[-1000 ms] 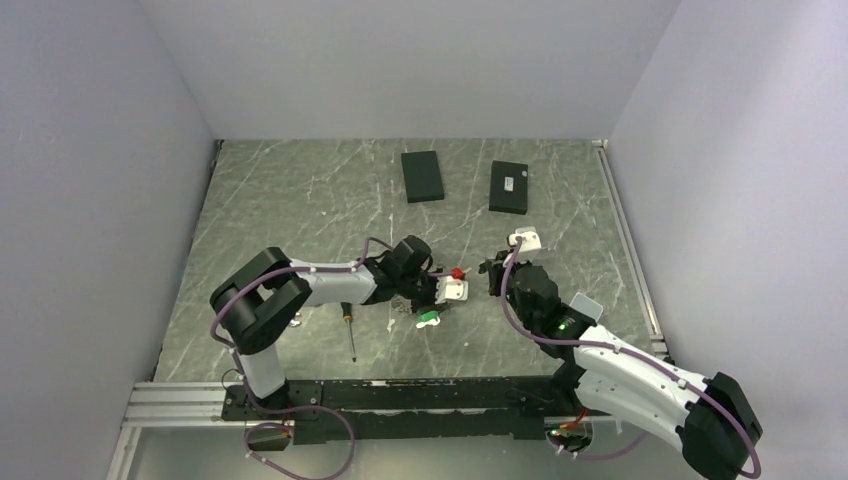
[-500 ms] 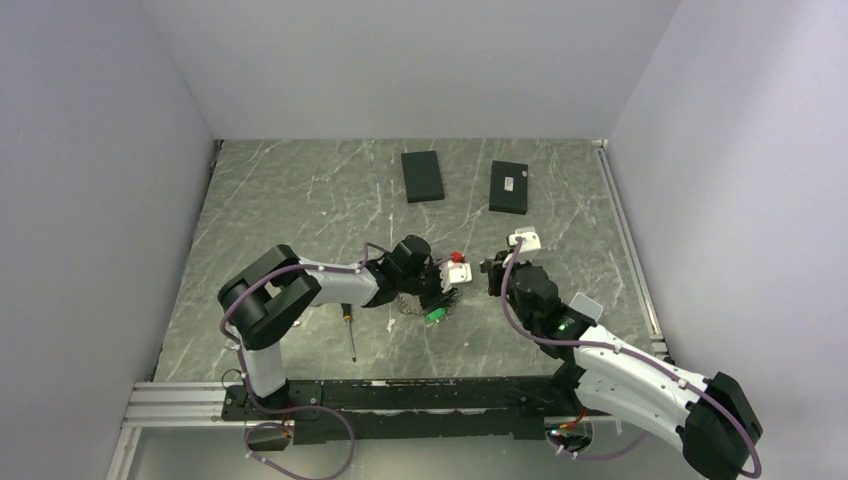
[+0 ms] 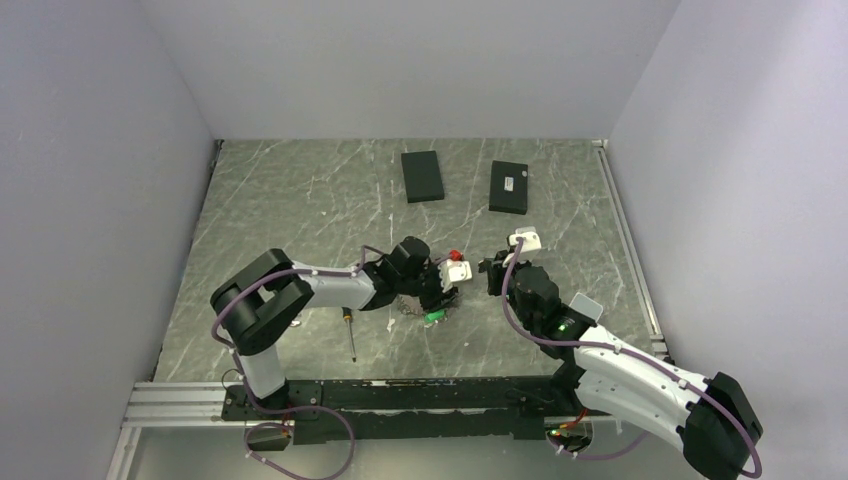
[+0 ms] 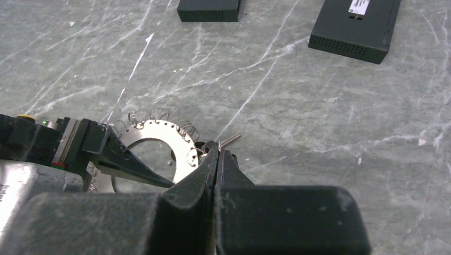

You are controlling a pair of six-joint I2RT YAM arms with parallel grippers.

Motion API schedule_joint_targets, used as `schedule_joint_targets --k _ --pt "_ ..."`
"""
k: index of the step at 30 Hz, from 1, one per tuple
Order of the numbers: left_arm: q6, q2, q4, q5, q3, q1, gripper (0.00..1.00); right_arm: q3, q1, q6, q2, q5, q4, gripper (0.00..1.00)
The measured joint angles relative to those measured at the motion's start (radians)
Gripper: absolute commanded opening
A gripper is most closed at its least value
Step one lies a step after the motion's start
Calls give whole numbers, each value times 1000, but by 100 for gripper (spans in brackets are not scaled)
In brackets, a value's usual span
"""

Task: Put the keys on the keyring

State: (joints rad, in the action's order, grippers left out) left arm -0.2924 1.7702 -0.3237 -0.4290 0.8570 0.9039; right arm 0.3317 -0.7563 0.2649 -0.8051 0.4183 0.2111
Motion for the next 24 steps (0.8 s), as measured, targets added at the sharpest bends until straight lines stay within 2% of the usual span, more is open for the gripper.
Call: schedule_joint_targets --k 5,12,24 --pt "-18 -25 43 -19 7 0 48 0 0 0 0 0 0 0" --pt "-104 -26 184 -82 71 2 47 0 0 0 0 0 0 0" --pt "-140 28 174 -43 71 3 44 0 -2 0 0 0 0 0"
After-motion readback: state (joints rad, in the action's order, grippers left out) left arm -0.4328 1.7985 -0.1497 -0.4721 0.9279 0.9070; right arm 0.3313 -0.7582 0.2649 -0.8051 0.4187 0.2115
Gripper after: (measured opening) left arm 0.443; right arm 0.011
